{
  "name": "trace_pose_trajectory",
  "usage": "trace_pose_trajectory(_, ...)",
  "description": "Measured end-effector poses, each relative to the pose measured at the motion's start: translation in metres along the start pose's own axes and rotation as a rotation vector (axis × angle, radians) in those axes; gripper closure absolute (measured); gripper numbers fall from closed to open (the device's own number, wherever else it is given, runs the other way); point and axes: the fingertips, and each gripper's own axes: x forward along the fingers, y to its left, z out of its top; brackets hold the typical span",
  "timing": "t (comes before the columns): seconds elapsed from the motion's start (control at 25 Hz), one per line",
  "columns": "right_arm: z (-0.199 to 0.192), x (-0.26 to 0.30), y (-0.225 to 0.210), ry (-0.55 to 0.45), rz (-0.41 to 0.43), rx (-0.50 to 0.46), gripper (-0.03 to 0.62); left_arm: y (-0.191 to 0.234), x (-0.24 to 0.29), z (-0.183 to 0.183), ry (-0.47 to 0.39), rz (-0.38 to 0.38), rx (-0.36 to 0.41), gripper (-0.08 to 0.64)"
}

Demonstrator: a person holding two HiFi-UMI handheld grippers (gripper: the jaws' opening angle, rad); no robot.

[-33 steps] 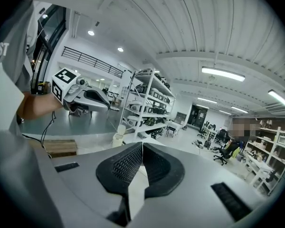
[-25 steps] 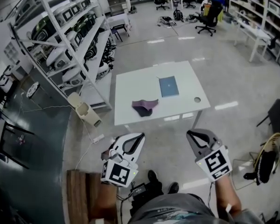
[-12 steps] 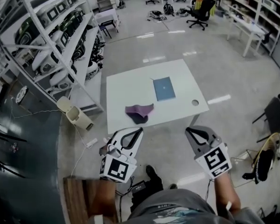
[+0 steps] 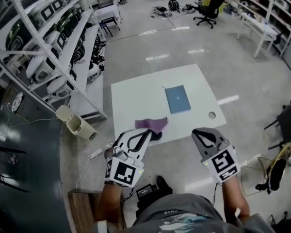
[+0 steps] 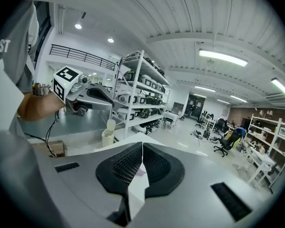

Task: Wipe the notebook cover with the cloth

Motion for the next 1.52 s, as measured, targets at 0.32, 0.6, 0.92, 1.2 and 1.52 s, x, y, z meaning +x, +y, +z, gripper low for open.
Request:
trace_pose_trajectory(0.32, 0.023, 0.061, -0.01, 0.018, -0.014, -0.009, 0.561, 0.059, 0.013, -0.029, -0.023, -0.005, -0.007, 0.558)
trace_pose_trajectory(0.6, 0.032, 0.099, -0.01, 0.016, 0.019, -0.017, 0.561, 0.085, 0.011, -0.052, -0.002, 0.023, -0.026, 0.558)
trace_pose_trajectory(0.92, 0.038, 0.144, -0.019, -0.001, 0.131, -0.048, 0.561, 0.105, 0.014, -0.075, 0.075, 0.107, -0.063, 0.558)
trace_pose_trajectory(1.2, 0.039, 0.191, -0.024, 0.003, 0.259, -0.066, 0.561, 0.123, 0.019, -0.099, 0.155, 0.189, -0.126, 0.558)
trace_pose_trajectory(1.52, 0.015, 0.234, -0.013, 0.053, 0.37, -0.074, 0.561, 0.119, 0.03, -0.138, 0.221, 0.216, -0.191, 0.558)
